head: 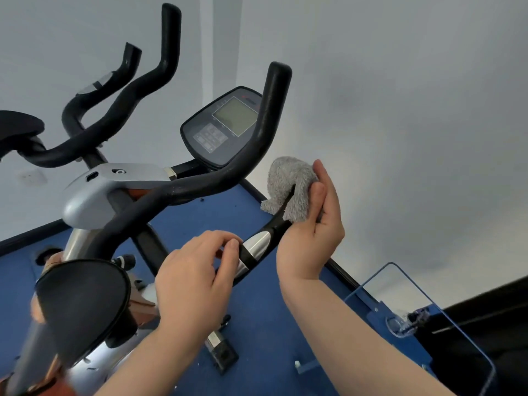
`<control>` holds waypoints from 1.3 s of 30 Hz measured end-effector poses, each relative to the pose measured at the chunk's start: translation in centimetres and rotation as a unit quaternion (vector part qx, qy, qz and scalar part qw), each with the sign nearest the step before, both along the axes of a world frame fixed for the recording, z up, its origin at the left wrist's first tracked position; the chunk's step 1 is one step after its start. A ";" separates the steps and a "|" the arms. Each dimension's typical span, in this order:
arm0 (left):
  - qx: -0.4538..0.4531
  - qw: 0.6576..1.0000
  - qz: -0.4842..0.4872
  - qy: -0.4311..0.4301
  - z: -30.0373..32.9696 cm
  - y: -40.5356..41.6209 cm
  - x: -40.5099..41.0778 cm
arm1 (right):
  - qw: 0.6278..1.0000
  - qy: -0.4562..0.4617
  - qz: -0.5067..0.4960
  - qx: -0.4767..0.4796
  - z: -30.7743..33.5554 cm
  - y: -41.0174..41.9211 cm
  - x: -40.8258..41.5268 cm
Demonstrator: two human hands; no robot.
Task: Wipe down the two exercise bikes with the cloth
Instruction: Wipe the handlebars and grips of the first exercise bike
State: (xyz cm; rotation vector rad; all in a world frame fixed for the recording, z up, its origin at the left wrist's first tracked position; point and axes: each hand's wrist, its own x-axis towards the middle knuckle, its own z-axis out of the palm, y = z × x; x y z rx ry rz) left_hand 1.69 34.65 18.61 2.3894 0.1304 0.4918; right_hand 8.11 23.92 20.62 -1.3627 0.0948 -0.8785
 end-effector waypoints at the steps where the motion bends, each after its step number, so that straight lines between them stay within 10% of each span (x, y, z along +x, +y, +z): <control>1: 0.003 1.000 0.000 -0.002 0.0 0.0 0.0 | 1.000 0.003 0.001 0.020 0.0 0.0 -0.1; 15: 0.009 1.000 0.027 -0.003 -0.3 -0.2 0.1 | 0.983 0.043 0.152 -0.096 1.3 -3.1 -0.5; 20: 0.006 0.999 0.033 0.001 -0.2 -0.3 0.0 | 0.983 0.088 0.128 0.099 0.1 -2.7 -1.3; 24: 0.013 1.000 0.026 0.000 -0.2 -0.2 0.0 | 0.987 0.100 0.097 0.077 -1.8 -1.7 -4.1; 29: 0.010 1.000 0.026 0.010 -0.4 -0.1 0.0 | 0.986 0.004 0.040 -0.163 -3.7 -3.5 -5.3; 35: -0.133 0.991 0.016 -0.020 -0.5 0.2 -0.5 | 0.858 -0.120 -0.015 -0.499 -3.4 -5.7 -2.5; 39: -0.183 0.980 0.020 -0.073 1.1 0.9 -2.4 | 0.826 -0.137 0.089 -0.540 -4.0 -3.8 -3.8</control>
